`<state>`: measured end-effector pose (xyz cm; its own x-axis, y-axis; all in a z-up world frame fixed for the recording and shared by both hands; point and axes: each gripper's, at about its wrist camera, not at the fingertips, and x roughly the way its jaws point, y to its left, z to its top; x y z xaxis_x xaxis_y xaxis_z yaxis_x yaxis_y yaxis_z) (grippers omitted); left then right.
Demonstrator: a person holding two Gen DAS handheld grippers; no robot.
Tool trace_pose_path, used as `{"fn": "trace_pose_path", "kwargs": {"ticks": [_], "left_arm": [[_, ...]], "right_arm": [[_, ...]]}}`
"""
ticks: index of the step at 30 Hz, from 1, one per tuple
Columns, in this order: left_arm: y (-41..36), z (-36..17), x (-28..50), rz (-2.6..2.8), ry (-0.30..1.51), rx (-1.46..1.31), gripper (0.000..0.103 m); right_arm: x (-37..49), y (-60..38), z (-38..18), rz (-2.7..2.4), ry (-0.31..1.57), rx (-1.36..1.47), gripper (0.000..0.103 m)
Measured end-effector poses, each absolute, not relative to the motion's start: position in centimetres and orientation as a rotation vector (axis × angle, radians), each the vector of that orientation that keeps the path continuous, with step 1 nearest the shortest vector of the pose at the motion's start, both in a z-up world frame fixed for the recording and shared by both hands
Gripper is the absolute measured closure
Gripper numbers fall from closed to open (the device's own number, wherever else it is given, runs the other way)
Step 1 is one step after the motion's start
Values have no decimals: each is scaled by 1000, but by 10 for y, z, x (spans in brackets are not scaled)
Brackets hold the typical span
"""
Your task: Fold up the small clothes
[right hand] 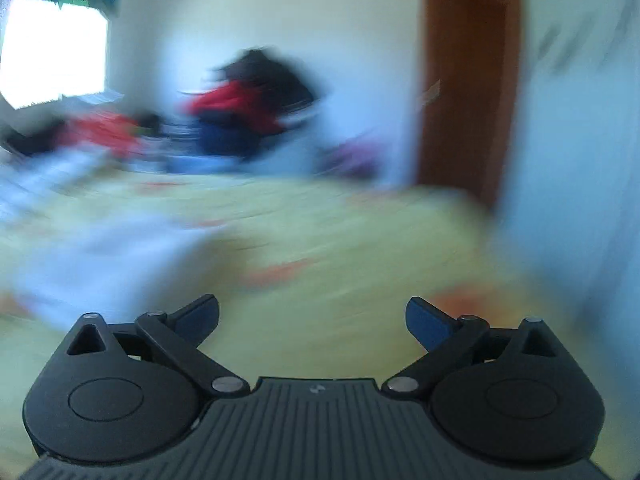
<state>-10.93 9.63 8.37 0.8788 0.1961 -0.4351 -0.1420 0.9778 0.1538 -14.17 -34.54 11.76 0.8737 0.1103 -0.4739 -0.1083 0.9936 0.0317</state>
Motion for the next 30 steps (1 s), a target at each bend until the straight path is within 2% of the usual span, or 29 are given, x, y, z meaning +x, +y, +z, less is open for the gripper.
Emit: {"fn": "trace_pose_path", "kwargs": {"ticks": [2,5,11,15,30], "left_arm": [[58,66,-106,103,517,87,2],[28,49,-109,47,551,67,2],[13,19,-100,39,663,47,2],[21,12,-91,35,733,-4,0],[-1,7,-97,-60,730,40,0]], "right_arm": [[-127,-307,92,221,597,86,3],[-108,-262,63,231,664,43,3],[-91,-224,30,68,772,-42,1],[-94,-214,19,46,735,-56,0],[-90,-211,16,6,731,-30,0]]}}
